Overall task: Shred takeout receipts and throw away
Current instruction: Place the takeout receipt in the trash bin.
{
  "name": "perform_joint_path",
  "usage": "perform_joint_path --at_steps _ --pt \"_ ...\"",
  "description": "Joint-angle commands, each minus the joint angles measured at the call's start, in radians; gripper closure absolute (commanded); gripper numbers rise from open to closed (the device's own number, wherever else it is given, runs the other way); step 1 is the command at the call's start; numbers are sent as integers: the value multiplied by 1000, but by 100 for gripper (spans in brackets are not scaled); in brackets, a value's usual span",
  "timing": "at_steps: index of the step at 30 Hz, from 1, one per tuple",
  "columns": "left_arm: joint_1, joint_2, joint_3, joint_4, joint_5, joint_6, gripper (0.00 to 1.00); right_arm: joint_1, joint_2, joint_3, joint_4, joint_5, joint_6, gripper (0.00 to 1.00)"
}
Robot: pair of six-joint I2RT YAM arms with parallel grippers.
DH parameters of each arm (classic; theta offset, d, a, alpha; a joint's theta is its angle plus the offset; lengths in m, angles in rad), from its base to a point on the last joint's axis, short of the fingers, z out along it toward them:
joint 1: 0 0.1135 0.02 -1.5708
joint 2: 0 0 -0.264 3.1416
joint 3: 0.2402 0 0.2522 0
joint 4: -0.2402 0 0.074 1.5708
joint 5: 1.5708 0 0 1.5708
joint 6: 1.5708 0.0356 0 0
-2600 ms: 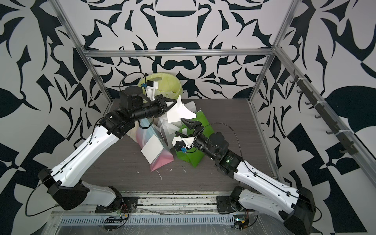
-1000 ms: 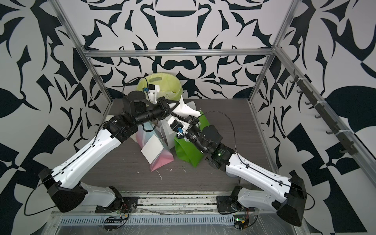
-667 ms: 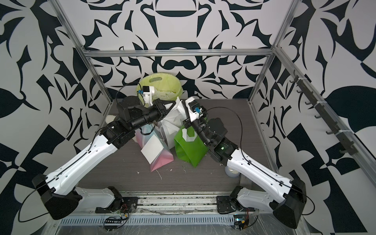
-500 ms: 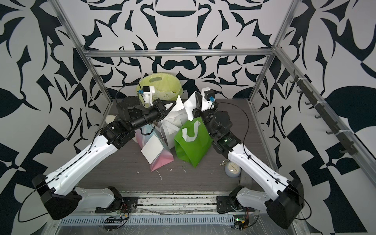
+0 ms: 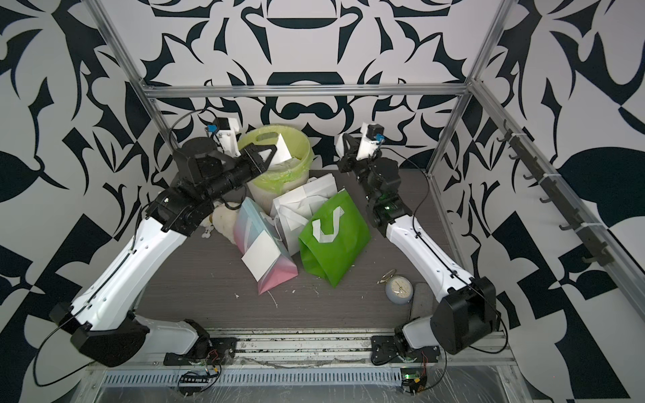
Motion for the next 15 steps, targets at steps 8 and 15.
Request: perform_joint_path --at_steps 8,15 --pt "208 310 216 -33 -28 85 100 97 406 375 178 -123 169 100" --pt "252 470 335 -53 20 119 100 141 588 568 87 -62 150 100"
